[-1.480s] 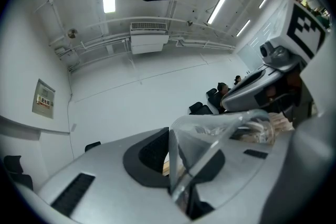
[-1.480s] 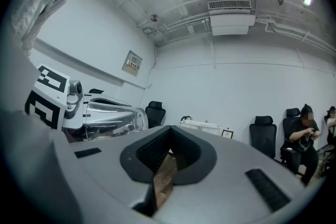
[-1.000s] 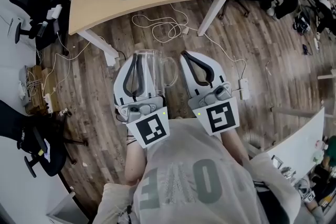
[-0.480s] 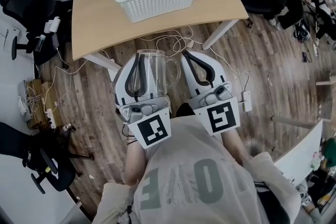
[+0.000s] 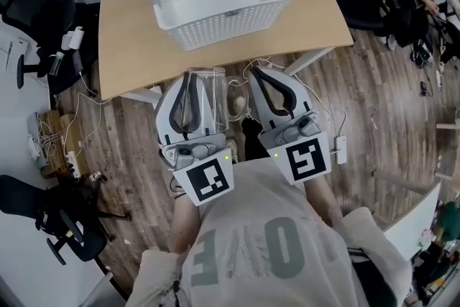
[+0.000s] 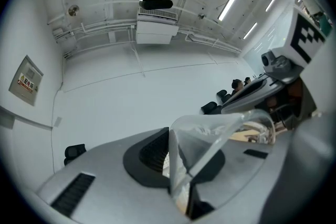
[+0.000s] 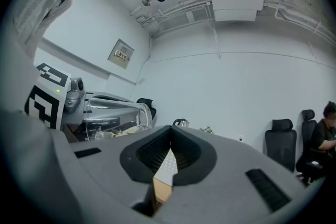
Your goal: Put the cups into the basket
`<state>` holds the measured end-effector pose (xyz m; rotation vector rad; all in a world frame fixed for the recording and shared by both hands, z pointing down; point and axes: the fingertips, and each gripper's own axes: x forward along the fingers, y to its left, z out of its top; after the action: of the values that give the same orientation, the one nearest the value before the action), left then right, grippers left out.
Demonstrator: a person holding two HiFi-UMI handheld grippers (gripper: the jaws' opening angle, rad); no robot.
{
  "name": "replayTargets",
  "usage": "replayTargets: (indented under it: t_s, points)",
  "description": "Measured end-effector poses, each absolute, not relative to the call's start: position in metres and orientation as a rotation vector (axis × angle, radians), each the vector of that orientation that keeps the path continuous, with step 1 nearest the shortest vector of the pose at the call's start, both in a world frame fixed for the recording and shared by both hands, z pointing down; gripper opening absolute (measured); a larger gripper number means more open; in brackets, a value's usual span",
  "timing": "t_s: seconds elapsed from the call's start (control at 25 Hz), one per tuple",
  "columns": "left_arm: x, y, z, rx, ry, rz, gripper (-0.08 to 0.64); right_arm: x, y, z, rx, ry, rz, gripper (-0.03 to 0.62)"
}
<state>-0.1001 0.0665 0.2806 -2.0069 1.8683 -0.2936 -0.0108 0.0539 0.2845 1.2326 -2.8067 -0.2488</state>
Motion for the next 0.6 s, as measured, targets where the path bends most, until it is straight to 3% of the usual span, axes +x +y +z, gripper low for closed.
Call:
replayTargets:
  t_s: [0.6]
  points:
    - [-0.101, -0.089, 0.252, -1.888, 1.993, -0.292, 0.038, 0.002, -0.106, 0.262, 1.127, -2.887, -0.32, -0.003]
